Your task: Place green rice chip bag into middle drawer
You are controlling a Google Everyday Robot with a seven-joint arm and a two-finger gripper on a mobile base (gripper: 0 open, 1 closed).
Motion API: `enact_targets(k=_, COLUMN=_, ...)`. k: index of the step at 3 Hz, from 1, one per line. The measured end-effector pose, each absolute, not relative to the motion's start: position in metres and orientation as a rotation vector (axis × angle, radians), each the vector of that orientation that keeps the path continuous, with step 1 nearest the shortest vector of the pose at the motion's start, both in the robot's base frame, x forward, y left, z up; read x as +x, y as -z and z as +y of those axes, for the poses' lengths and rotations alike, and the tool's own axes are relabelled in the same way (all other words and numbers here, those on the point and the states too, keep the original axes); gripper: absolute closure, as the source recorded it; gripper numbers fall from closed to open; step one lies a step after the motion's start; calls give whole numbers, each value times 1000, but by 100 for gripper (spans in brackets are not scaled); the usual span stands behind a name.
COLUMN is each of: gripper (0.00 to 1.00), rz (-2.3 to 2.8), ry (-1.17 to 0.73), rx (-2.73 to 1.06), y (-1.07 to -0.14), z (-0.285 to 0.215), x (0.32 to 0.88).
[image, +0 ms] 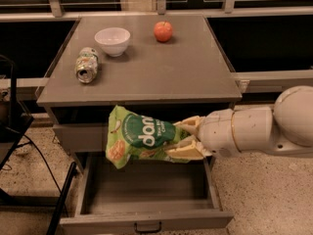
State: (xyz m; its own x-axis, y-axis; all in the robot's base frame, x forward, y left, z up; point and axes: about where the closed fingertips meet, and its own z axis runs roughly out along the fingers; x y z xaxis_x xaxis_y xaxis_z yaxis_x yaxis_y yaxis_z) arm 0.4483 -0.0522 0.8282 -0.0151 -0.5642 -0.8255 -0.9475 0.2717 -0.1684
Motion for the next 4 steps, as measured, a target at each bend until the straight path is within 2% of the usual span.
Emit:
enact_targets(k=3, gripper=100, rz=1680, ry=-593, rx=-1466, y=-707, z=-42, x=435)
enact_targets(k=4, gripper=100, rz=1751, ry=-505, rx=-1505, y=-655, z=-49, x=439)
